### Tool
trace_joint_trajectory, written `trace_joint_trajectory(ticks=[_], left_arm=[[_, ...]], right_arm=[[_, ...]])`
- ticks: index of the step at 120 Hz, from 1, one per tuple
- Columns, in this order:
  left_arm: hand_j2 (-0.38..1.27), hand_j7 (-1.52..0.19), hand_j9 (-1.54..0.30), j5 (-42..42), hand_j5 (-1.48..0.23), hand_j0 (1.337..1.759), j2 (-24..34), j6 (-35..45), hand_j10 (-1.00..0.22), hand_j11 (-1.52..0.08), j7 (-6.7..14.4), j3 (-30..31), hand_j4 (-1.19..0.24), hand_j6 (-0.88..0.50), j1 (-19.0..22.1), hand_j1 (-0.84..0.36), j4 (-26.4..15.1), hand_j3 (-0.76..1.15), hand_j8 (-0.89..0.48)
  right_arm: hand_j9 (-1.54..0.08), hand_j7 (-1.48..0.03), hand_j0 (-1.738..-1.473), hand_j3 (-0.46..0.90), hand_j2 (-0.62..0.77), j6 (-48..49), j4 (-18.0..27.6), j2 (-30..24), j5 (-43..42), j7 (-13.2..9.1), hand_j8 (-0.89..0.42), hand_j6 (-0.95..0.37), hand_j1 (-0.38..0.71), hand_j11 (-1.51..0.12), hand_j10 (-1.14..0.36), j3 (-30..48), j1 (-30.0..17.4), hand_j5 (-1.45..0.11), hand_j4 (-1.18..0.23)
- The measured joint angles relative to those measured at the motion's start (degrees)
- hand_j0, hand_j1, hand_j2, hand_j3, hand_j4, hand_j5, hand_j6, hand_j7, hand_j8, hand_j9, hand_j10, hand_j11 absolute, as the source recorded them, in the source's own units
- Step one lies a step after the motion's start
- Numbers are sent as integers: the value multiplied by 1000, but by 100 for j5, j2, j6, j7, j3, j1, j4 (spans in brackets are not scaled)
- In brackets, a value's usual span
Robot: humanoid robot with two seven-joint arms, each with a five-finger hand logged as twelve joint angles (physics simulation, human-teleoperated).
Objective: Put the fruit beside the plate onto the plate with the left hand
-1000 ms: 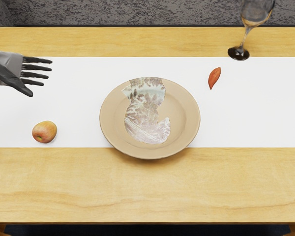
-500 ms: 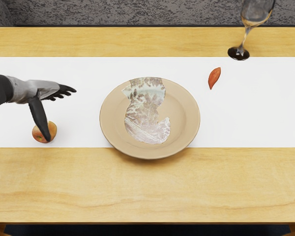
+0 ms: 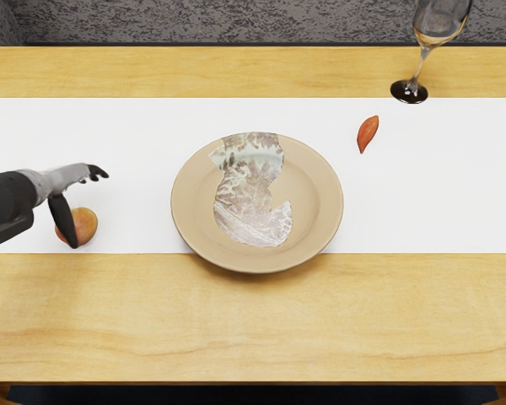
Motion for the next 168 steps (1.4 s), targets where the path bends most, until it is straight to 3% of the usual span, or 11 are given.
trace_joint_trajectory(ticks=[38,51,57,63,78,112,139,145,159,168], left_arm=[[81,-490,-489,30,-490,1658,-44,11,-382,-489,0,216,-382,-384,9,-98,40,0,-383],[149,-576,-576,29,-577,1656,-36,10,-434,-576,-1,228,-435,-436,8,-138,41,0,-436],[104,-613,-613,30,-613,1654,-39,7,-447,-613,-1,228,-447,-448,81,-143,53,0,-448],[252,-642,-639,24,-643,1655,-40,5,-459,-640,-1,231,-458,-459,87,-221,64,0,-405],[230,-704,-697,19,-702,1655,-36,10,-504,-698,-1,235,-507,-454,88,-232,84,0,-354],[315,-906,-899,-111,-907,1651,-197,5,-407,-906,-4,168,-602,-331,-18,-301,229,0,-234],[398,-981,-977,-1074,-1004,1647,-319,-73,-347,-1001,-3,-880,-511,-253,-40,-363,321,0,-143],[466,-989,-981,-1188,-1022,1645,-576,-96,-341,-1011,0,-1103,-503,-234,-132,-394,327,0,-134],[383,-1000,-1007,-1321,-1070,1643,-1038,-115,-366,-1030,-1,-1434,-503,-239,-513,-352,334,0,-156],[352,-1011,-1020,-1356,-1076,1643,-1506,-109,-408,-1042,-6,-1538,-514,-250,-536,-316,335,0,-167]], right_arm=[[-15,-15,-1658,0,-2,0,0,0,0,0,-11,-11,-335,-15,-11,0,0,-15,-11],[-15,-15,-1658,0,-2,0,-1,0,0,0,-11,-11,-335,-15,-11,-1,0,-15,-11],[-15,-15,-1658,0,-2,0,-1,0,0,0,-11,-11,-335,-15,-11,-1,0,-15,-11],[-15,-15,-1658,0,-2,0,0,0,0,0,-11,-11,-335,-15,-11,0,0,-15,-11],[-15,-15,-1658,0,-2,0,2,0,0,0,-11,-11,-335,-15,-11,-1,0,-15,-11],[-15,-15,-1658,0,-2,0,0,0,0,0,-11,-11,-335,-15,-11,0,0,-15,-11],[-15,-15,-1658,0,-2,0,0,0,0,0,-11,-11,-335,-15,-11,0,0,-15,-12],[-15,-15,-1658,0,-2,0,-1,0,0,0,-11,-11,-335,-15,-11,0,0,-15,-12],[-15,-15,-1658,0,-2,0,0,0,0,0,-11,-11,-335,-15,-11,0,0,-15,-11],[-15,-15,-1658,0,-2,0,1,0,0,0,-11,-11,-335,-15,-11,0,0,-15,-11]])
